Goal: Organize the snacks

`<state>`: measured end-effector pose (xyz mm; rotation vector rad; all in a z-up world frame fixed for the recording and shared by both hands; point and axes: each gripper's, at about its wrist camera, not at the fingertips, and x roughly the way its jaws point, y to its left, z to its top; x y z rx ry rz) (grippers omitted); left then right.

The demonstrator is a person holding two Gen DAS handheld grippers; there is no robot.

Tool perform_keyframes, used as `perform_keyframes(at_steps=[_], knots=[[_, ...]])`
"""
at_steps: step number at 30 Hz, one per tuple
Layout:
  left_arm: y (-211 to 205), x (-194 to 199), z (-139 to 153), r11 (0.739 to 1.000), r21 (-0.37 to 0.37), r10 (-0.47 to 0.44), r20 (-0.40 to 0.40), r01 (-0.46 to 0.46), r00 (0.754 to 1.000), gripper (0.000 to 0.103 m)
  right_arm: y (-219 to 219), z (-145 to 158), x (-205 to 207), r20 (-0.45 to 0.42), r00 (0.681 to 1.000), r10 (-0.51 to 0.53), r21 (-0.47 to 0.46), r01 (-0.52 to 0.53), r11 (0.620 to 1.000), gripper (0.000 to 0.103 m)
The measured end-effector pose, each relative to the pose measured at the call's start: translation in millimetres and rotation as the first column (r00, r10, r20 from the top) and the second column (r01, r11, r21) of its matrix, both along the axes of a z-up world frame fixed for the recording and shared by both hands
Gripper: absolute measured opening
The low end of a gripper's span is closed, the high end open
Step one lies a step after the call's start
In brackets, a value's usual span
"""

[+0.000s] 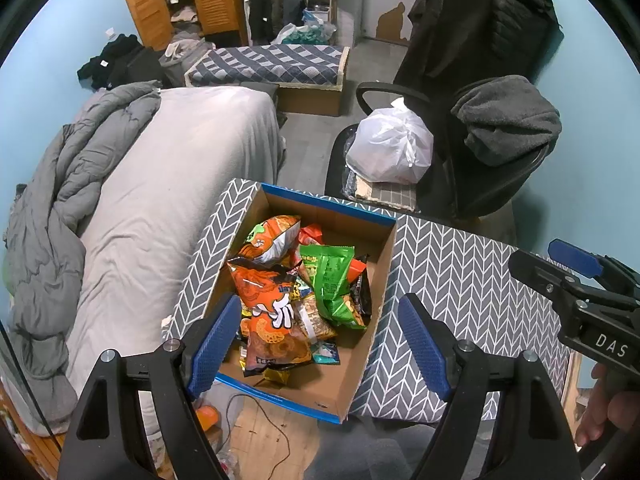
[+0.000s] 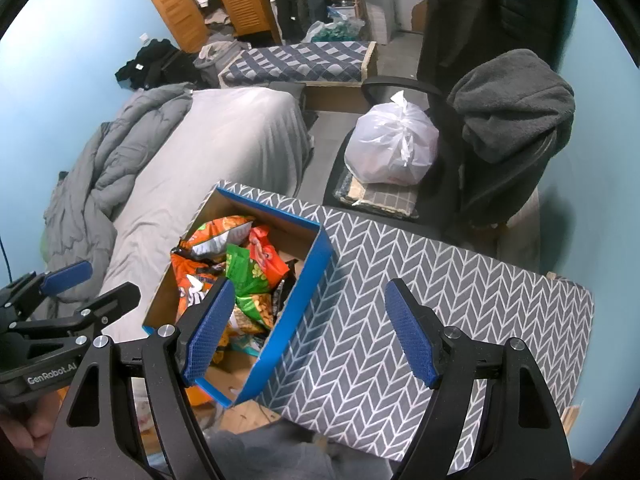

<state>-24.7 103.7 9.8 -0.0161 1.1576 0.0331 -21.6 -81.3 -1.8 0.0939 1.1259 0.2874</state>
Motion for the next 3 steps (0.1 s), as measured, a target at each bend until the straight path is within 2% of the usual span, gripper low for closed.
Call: perform_keyframes(at_steps=[3], knots=[[0.5,0.1,0.2,1.000,0.001,0.006,0.000,-0.006,1.000,0.082,2.3,0.6,0.1,0.000,1.000,0.007,0.000,-0.007,1.000,0.077]])
